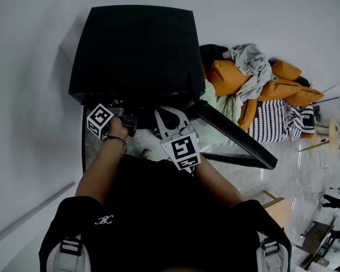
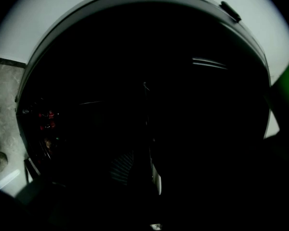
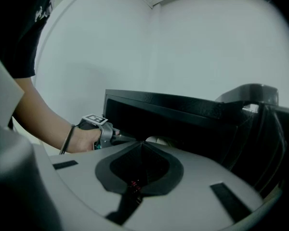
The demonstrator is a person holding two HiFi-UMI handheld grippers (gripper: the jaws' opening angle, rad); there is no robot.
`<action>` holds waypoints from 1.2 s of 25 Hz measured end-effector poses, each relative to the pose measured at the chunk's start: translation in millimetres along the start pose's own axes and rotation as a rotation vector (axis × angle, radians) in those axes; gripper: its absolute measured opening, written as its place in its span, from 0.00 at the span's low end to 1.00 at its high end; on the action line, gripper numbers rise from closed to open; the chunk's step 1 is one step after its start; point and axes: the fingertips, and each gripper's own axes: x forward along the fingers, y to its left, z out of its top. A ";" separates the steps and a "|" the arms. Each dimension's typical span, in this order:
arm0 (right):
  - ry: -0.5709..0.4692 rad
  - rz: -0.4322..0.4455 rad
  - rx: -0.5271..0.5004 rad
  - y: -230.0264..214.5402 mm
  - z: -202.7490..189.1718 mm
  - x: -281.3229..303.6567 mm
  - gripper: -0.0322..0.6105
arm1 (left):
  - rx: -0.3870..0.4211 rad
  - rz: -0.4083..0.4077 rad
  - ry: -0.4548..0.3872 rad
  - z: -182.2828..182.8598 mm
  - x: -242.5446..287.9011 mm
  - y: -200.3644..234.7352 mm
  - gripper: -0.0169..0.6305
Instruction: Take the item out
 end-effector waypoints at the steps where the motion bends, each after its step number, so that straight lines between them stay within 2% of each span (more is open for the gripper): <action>1: 0.001 0.003 -0.003 1.1 -0.1 -1.0 0.06 | -0.006 -0.002 -0.005 0.4 0.9 -0.4 0.19; 11: 0.011 0.009 -0.011 3.5 -4.1 -0.3 0.06 | -0.075 -0.025 -0.021 -4.5 1.0 0.1 0.19; 14: 0.010 0.010 -0.008 3.2 -2.6 0.4 0.06 | -0.064 -0.030 -0.016 -5.3 0.3 -3.8 0.18; 17: 0.012 0.011 -0.008 3.5 -3.9 1.3 0.06 | -0.033 -0.043 -0.004 -5.5 1.0 -8.6 0.08; 30: 0.015 0.026 -0.010 7.7 -6.2 2.6 0.06 | -0.029 -0.032 0.008 -7.3 -2.2 -10.1 0.08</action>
